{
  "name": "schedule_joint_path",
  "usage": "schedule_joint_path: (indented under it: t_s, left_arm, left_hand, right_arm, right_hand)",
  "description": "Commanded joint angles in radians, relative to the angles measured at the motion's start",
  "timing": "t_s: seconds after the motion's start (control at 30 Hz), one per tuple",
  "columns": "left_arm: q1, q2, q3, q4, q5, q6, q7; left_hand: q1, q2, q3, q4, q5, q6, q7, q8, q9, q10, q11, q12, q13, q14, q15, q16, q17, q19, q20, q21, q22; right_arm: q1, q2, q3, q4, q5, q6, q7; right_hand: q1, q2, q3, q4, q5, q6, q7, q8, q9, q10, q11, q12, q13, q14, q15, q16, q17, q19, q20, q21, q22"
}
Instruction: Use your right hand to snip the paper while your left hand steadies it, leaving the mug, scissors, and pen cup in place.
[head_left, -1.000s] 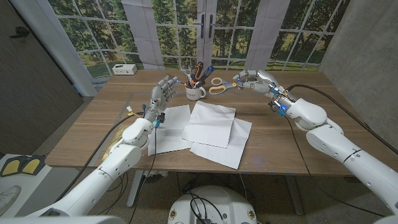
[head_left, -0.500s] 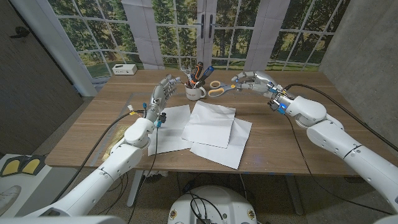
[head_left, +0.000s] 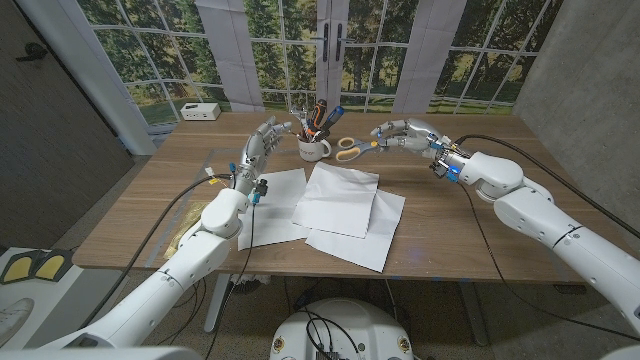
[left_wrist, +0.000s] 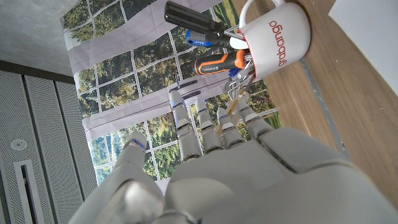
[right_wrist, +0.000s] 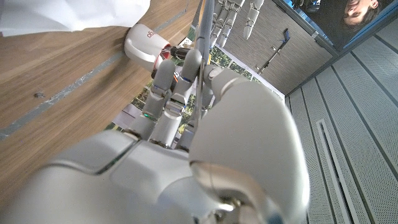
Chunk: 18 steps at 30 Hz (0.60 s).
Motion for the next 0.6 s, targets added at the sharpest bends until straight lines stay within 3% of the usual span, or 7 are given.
schedule_joint_path:
  t_s: [0.03, 0.13, 0.2, 0.6]
  left_arm:
    - [0.006, 0.026, -0.002, -0.029, 0.076, 0.014, 0.030]
    - [0.005, 0.039, 0.003, -0.040, 0.104, 0.027, 0.037]
    - [0.006, 0.042, 0.005, -0.051, 0.148, 0.036, 0.069]
    - [-0.001, 0.078, 0.016, -0.096, 0.227, 0.086, 0.080]
  left_hand:
    - [0.077, 0.010, 0.027, -0.033, 0.006, 0.004, -0.002, -0.012, 0.004, -0.069, 0.009, -0.028, 0.001, -0.024, -0.037, -0.006, 0.000, -0.011, 0.008, -0.005, 0.001]
    - [0.131, 0.023, 0.047, -0.045, 0.003, -0.002, -0.003, -0.020, 0.004, -0.093, 0.006, -0.037, 0.002, -0.048, -0.032, -0.010, -0.001, -0.025, 0.010, -0.009, 0.001]
    - [0.204, -0.034, 0.043, -0.055, 0.001, -0.035, -0.003, -0.034, 0.005, -0.136, -0.001, -0.049, 0.004, -0.066, -0.035, -0.007, 0.001, -0.041, 0.010, -0.009, 0.001]
    - [0.347, -0.081, 0.048, -0.051, 0.008, -0.061, -0.010, -0.040, 0.014, -0.211, -0.015, -0.064, 0.010, -0.135, -0.031, -0.011, 0.002, -0.073, 0.017, -0.011, 0.000]
  right_arm:
    - [0.038, 0.004, -0.018, 0.036, 0.036, -0.047, 0.054]
    - [0.043, 0.003, -0.020, 0.039, 0.038, -0.058, 0.057]
    - [0.046, 0.003, -0.021, 0.042, 0.035, -0.058, 0.059]
    - [0.067, 0.003, -0.029, 0.056, 0.007, -0.060, 0.059]
  right_hand:
    - [0.003, 0.001, 0.010, -0.001, 0.009, -0.001, 0.002, -0.001, 0.001, 0.008, 0.007, -0.007, -0.002, 0.004, -0.094, 0.005, 0.001, 0.005, -0.100, 0.005, 0.004]
    - [0.004, 0.001, 0.011, -0.002, 0.010, -0.002, 0.002, -0.001, 0.001, 0.009, 0.008, -0.007, -0.003, 0.006, -0.095, 0.006, 0.001, 0.005, -0.100, 0.006, 0.004]
    - [0.003, 0.001, 0.011, -0.002, 0.011, -0.002, 0.005, -0.001, 0.000, 0.008, 0.009, -0.008, -0.004, 0.006, -0.094, 0.006, 0.001, 0.005, -0.100, 0.007, 0.004]
    - [0.004, 0.000, 0.014, -0.003, 0.014, -0.005, 0.004, -0.002, -0.003, 0.005, 0.006, -0.007, -0.002, 0.005, -0.094, 0.005, 0.000, 0.004, -0.100, 0.009, 0.003]
